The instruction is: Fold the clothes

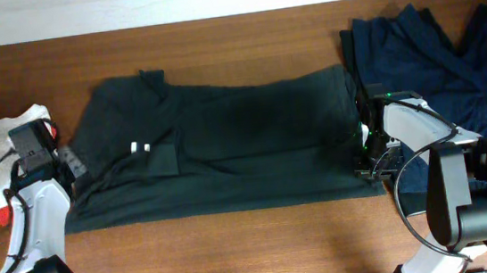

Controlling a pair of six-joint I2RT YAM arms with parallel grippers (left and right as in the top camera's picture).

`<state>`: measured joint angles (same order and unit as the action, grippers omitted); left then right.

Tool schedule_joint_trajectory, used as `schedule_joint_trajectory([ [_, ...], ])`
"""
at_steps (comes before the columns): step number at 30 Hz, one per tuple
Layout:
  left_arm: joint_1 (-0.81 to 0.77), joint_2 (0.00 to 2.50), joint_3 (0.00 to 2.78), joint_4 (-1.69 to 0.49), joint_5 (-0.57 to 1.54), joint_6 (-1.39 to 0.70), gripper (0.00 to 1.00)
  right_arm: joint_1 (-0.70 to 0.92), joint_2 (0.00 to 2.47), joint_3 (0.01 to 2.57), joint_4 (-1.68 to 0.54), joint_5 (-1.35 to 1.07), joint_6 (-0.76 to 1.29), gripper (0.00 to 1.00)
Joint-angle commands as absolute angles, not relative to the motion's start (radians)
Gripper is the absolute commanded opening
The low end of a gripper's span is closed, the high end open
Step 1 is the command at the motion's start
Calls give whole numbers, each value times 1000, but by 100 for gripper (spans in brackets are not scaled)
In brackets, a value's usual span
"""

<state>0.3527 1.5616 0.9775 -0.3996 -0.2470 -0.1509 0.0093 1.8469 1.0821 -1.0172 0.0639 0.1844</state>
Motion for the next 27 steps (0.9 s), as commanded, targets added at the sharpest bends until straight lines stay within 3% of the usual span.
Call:
schedule_joint_trajectory([
  [1,351,1607,992,-353,-47,-32,18,12,1854,1076,-1019,91,192,4],
  [12,370,1770,992,-161,-65,-29,17,12,1854,1076,-1022,91,192,4],
  [27,619,1830,997,-196,-130,-29,16,12,1854,1077,-1017,91,192,4],
])
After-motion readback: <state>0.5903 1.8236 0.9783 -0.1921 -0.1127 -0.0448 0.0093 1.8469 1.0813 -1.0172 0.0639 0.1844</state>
